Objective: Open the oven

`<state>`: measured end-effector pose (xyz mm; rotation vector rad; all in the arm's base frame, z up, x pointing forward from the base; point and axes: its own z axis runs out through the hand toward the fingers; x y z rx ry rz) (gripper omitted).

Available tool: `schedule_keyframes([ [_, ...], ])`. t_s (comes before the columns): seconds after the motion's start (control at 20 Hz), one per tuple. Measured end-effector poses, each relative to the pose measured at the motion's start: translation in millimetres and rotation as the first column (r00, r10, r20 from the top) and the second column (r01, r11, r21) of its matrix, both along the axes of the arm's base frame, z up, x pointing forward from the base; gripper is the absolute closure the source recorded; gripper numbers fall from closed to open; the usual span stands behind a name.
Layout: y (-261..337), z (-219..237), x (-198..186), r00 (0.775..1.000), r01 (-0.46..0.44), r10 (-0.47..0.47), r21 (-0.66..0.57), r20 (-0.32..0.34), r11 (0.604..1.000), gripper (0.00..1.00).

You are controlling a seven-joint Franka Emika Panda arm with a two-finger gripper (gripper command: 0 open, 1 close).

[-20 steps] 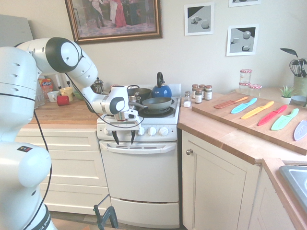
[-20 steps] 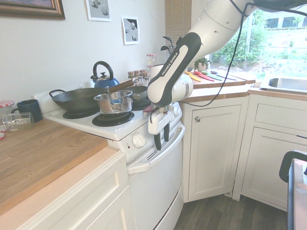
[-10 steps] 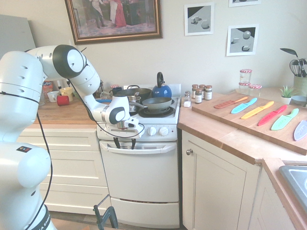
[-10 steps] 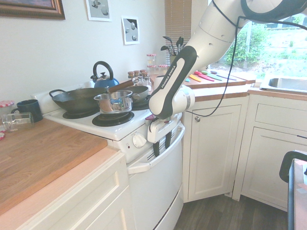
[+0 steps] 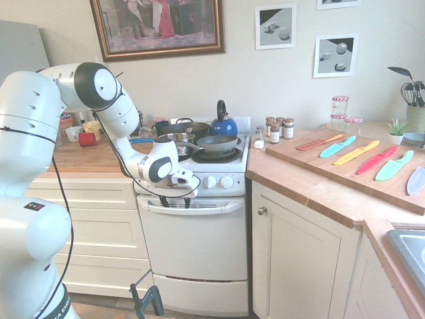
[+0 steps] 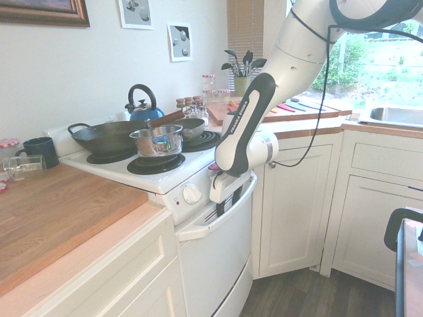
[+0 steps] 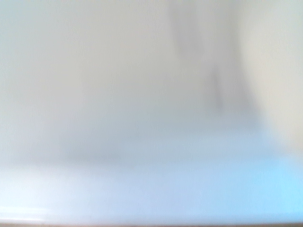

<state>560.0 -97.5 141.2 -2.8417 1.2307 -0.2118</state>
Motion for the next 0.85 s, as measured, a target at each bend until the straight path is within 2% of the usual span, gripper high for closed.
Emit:
schedule_keyframes([
  [0.2, -17.1, -31.9, -64.4, 0.997, 0.008, -0.007, 0.010, -0.071, 1.000, 0.00],
  [0.5, -56.1, -61.7, -173.5, 0.996, 0.042, -0.040, 0.015, -0.084, 0.999, 0.00],
  [0.6, -74.2, -65.4, -201.8, 0.992, 0.087, -0.084, 0.026, -0.094, 0.996, 0.00],
  [0.7, -92.3, -62.5, -219.2, 0.989, 0.119, -0.115, 0.034, -0.092, 0.992, 0.00],
  [0.85, -95.2, -32.5, -221.6, 0.992, 0.119, -0.116, 0.042, -0.057, 0.992, 0.00],
])
